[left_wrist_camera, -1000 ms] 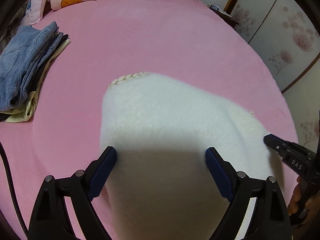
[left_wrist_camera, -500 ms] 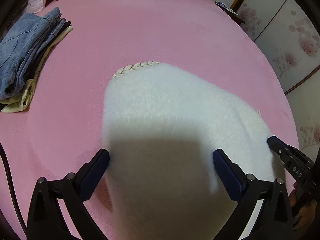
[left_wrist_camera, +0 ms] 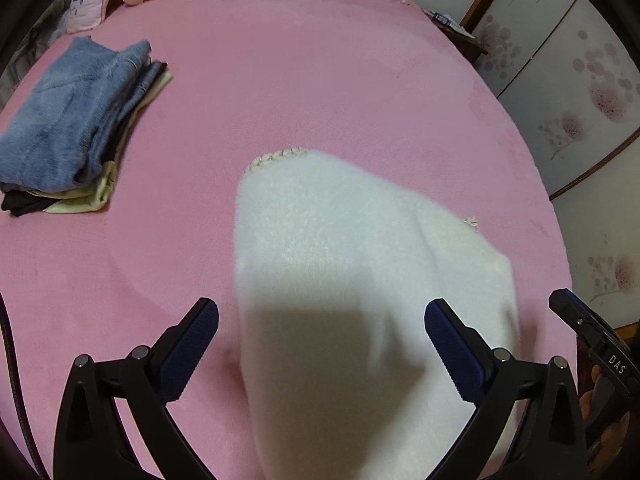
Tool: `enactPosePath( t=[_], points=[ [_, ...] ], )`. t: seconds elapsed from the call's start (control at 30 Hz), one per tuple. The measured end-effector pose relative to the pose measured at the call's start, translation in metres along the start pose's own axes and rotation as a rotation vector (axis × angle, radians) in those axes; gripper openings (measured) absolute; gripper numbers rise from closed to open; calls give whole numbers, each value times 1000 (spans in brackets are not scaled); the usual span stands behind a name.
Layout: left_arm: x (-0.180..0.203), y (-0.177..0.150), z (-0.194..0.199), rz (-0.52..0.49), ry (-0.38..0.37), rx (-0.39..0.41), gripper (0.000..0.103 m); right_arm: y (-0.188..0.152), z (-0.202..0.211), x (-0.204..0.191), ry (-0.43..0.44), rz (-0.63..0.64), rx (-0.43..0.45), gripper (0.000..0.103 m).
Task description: Fold large clothes
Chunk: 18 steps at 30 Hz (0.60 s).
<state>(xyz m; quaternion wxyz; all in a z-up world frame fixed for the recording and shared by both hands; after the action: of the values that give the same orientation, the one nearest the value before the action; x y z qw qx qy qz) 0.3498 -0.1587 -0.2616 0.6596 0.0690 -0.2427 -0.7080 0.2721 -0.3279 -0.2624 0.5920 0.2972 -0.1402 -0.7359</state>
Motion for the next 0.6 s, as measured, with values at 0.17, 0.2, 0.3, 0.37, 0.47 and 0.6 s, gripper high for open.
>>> enactPosePath(
  t=[0.17, 0.2, 0.3, 0.37, 0.47, 0.6],
  points=[
    [-1, -7, 47, 0, -33, 70, 103, -2, 34, 0, 20, -12, 18, 92],
    [-3, -9, 53, -3, -36, 83, 103, -4, 38, 0, 26, -10, 22, 92],
    [-1, -18, 70, -38, -9, 127, 103, -12, 50, 1, 38, 0, 33, 94],
    [0, -27, 72, -48, -22, 127, 103, -20, 53, 2, 39, 14, 38, 96],
    [-2, -43, 66, -39, -55, 101, 103, -33, 54, 4, 71, 5, 39, 97],
    [-10, -63, 44, -32, -61, 62, 103, -48, 42, 10, 92, -26, 27, 100]
  ],
)
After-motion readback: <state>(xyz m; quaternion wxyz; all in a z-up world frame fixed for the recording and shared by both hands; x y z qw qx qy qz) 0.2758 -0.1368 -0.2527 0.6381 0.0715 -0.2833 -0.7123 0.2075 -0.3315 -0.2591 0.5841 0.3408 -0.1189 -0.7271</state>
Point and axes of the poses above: each gripper's, at about its wrist camera, not at the fingertips, and z roughly against the way its jaws point, x to its right, y to its top, the point moved 7 cm from there along -z, roughly the way its jaws point, and after that the axes turned 6 degrees about x, right-handed, at the moved point
